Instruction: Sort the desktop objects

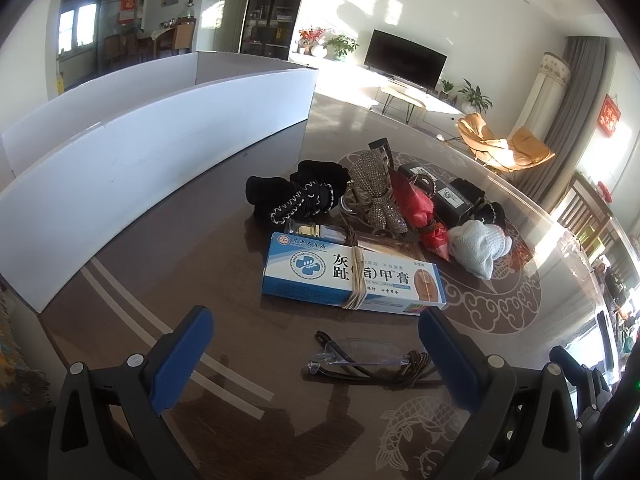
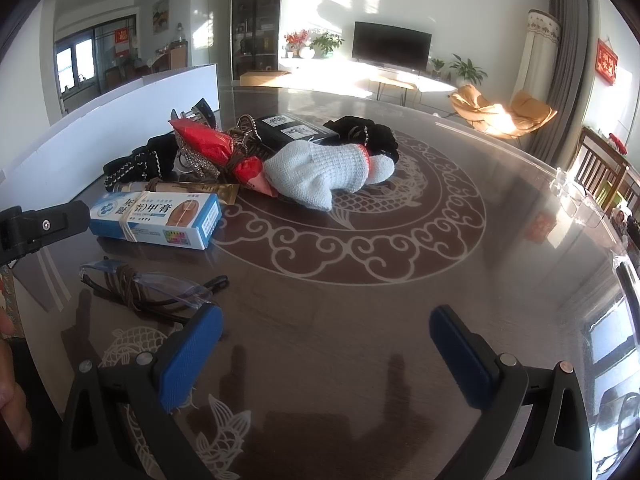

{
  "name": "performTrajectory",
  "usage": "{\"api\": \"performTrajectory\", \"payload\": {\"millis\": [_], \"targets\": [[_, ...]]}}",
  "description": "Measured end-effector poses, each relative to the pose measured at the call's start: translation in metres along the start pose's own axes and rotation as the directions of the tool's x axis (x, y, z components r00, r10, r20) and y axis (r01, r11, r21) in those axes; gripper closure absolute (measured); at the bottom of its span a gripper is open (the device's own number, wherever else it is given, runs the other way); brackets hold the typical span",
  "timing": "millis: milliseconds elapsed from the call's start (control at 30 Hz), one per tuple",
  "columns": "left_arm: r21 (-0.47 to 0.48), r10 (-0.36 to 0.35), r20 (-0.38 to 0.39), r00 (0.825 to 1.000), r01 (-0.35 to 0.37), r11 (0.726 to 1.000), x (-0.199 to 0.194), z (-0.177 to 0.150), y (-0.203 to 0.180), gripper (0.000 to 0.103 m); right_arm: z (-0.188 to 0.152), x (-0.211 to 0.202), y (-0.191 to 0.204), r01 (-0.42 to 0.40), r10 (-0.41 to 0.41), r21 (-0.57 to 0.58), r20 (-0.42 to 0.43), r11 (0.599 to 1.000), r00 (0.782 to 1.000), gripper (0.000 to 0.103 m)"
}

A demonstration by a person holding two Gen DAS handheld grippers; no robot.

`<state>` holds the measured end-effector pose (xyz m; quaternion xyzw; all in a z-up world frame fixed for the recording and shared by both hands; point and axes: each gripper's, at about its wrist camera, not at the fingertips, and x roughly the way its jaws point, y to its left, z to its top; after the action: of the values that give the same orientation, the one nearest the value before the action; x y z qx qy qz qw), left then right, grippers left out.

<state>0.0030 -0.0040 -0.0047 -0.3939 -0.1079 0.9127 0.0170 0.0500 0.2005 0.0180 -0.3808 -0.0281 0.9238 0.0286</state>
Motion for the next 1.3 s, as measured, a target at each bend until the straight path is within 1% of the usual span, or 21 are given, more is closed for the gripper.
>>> {"api": "performTrajectory", "payload": {"millis": [100, 267, 433, 567, 700, 767, 833, 933, 1000, 1067, 1100, 1133, 1167, 1200, 1233, 1267, 1300], "targets": [[-0.005, 0.006, 0.001, 1.000, -0.006, 1.000, 0.000, 0.000, 0.001, 0.000, 0.000, 0.001, 0.000, 0.001, -0.001, -0.001, -0.002, 1.000, 1.000, 0.000], [-0.046, 0.016, 0.003, 1.000, -0.016, 0.999, -0.001, 0.001, 0.010, 0.000, -0.001, 0.001, 0.000, 0.002, -0.002, -0.001, -0.003, 1.000, 1.000, 0.000], [-0.060, 0.036, 0.030, 0.999, -0.034, 0.998, -0.008, 0.000, 0.013, 0.000, 0.000, 0.001, -0.002, -0.007, 0.007, 0.009, -0.001, 1.000, 1.000, 0.000], [-0.075, 0.054, 0.031, 0.998, -0.051, 0.996, -0.009, 0.000, 0.016, 0.000, 0.000, 0.001, -0.003, -0.018, 0.018, 0.011, -0.002, 1.000, 1.000, 0.000], [-0.139, 0.061, 0.056, 0.997, -0.052, 0.989, -0.017, 0.001, 0.031, 0.000, -0.001, -0.003, -0.003, -0.042, 0.041, 0.010, 0.019, 0.999, 0.999, 0.000], [-0.178, 0.070, 0.065, 0.995, -0.057, 0.982, -0.020, 0.001, 0.040, 0.000, -0.001, -0.004, -0.001, -0.075, 0.075, -0.005, 0.021, 0.997, 0.997, 0.000], [-0.209, 0.085, 0.074, 0.994, -0.068, 0.976, -0.024, 0.001, 0.046, 0.000, 0.001, -0.003, 0.006, -0.150, 0.151, -0.043, 0.011, 0.988, 0.988, 0.000], [-0.237, 0.112, 0.103, 0.988, -0.085, 0.968, -0.031, -0.001, 0.052, 0.000, 0.010, -0.005, 0.022, -0.261, 0.264, -0.097, 0.013, 0.960, 0.964, 0.000], [-0.257, 0.133, 0.121, 0.984, -0.098, 0.961, -0.036, -0.002, 0.056, 0.000, 0.019, -0.005, 0.039, -0.330, 0.334, -0.134, 0.008, 0.934, 0.942, 0.000], [-0.283, 0.145, 0.124, 0.982, -0.105, 0.953, -0.038, -0.002, 0.061, 0.000, 0.027, 0.004, 0.060, -0.384, 0.383, -0.184, -0.043, 0.905, 0.923, 0.000], [-0.296, 0.144, 0.119, 0.982, -0.103, 0.950, -0.038, -0.003, 0.064, 0.000, 0.028, 0.010, 0.072, -0.386, 0.380, -0.217, -0.070, 0.897, 0.922, 0.000], [-0.307, 0.140, 0.111, 0.984, -0.100, 0.946, -0.037, -0.003, 0.067, 0.000, 0.029, 0.017, 0.082, -0.373, 0.362, -0.251, -0.091, 0.893, 0.928, 0.000], [-0.319, 0.136, 0.102, 0.985, -0.097, 0.943, -0.036, -0.003, 0.070, 0.000, 0.028, 0.024, 0.090, -0.354, 0.337, -0.281, -0.110, 0.892, 0.935, 0.000], [-0.327, 0.135, 0.095, 0.986, -0.097, 0.940, -0.035, -0.003, 0.072, 0.000, 0.026, 0.031, 0.095, -0.319, 0.294, -0.301, -0.127, 0.899, 0.948, 0.000], [-0.331, 0.136, 0.090, 0.987, -0.099, 0.938, -0.034, -0.003, 0.073, 0.000, 0.026, 0.038, 0.096, -0.278, 0.244, -0.303, -0.146, 0.911, 0.959, 0.001], [-0.329, 0.137, 0.086, 0.987, -0.102, 0.939, -0.034, -0.003, 0.072, 0.000, 0.029, 0.041, 0.090, -0.279, 0.246, -0.264, -0.152, 0.923, 0.957, 0.001], [-0.324, 0.137, 0.084, 0.987, -0.103, 0.940, -0.033, -0.003, 0.071, 0.000, 0.031, 0.042, 0.081, -0.258, 0.230, -0.221, -0.145, 0.941, 0.962, 0.001]]}}
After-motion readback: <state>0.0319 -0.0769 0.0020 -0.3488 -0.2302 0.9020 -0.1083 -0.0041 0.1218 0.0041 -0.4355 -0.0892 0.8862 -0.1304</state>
